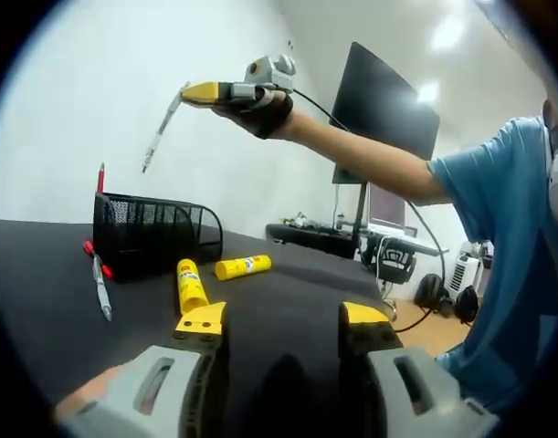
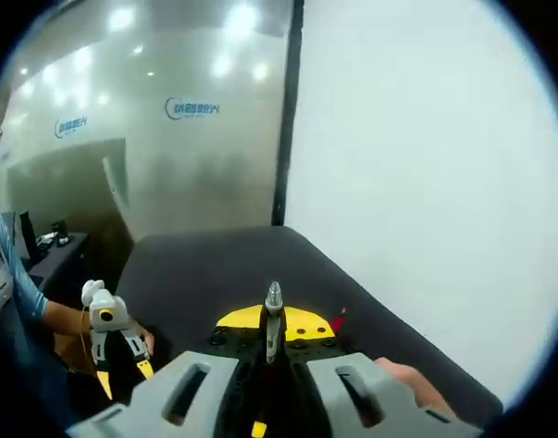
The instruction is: Pick up pens and glue sticks and place them into the holder.
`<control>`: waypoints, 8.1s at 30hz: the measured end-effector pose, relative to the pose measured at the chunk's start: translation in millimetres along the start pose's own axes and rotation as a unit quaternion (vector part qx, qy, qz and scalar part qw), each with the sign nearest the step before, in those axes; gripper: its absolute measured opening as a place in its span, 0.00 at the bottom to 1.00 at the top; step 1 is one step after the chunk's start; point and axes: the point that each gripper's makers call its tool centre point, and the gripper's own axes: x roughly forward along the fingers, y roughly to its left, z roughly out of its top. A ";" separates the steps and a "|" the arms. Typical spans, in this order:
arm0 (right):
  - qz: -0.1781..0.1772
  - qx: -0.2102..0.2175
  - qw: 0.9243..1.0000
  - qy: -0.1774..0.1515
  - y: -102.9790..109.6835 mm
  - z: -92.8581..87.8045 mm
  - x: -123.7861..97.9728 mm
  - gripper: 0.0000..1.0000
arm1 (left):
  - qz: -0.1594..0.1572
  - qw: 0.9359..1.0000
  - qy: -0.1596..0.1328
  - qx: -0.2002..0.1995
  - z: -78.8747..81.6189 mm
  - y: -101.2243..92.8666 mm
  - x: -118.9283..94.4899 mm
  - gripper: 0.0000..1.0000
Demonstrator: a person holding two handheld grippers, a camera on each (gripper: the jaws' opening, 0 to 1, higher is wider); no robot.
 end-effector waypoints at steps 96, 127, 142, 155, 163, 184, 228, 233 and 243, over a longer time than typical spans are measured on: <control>-0.139 0.059 0.988 0.042 -74.5 -73.4 91.1 0.08 | -0.005 1.000 -0.003 0.007 1.6 -0.2 -0.4 0.44; 0.203 -0.369 0.877 0.231 90.9 -122.5 101.0 0.11 | -0.003 1.000 -0.003 0.008 1.2 0.2 -0.6 0.44; 0.264 -0.432 0.809 0.297 108.1 -173.5 113.5 0.09 | -0.003 1.000 -0.003 0.008 1.2 -0.2 -0.7 0.44; 0.279 -0.472 0.761 0.346 106.1 -208.6 128.9 0.08 | -0.003 1.000 -0.004 0.007 2.3 0.1 -0.7 0.44; 0.291 -0.500 0.733 0.357 105.5 -218.6 131.7 0.08 | -0.004 1.000 -0.005 0.007 2.6 0.3 -0.5 0.44; 0.232 -0.344 0.874 0.253 95.8 -145.9 156.6 0.04 | -0.005 1.000 -0.007 0.006 2.8 0.3 -0.4 0.44; 0.026 -0.021 0.997 -0.073 -13.9 10.3 54.2 0.03 | 0.000 1.000 -0.009 0.002 3.9 2.0 -1.2 0.44; 0.004 -0.015 0.997 -0.073 -21.0 3.4 47.2 0.03 | 0.000 1.000 -0.009 0.002 4.0 2.1 -1.2 0.44; -0.040 0.008 0.999 -0.032 -55.1 -32.8 60.0 0.03 | 0.000 1.000 -0.008 0.002 3.7 2.2 -1.0 0.44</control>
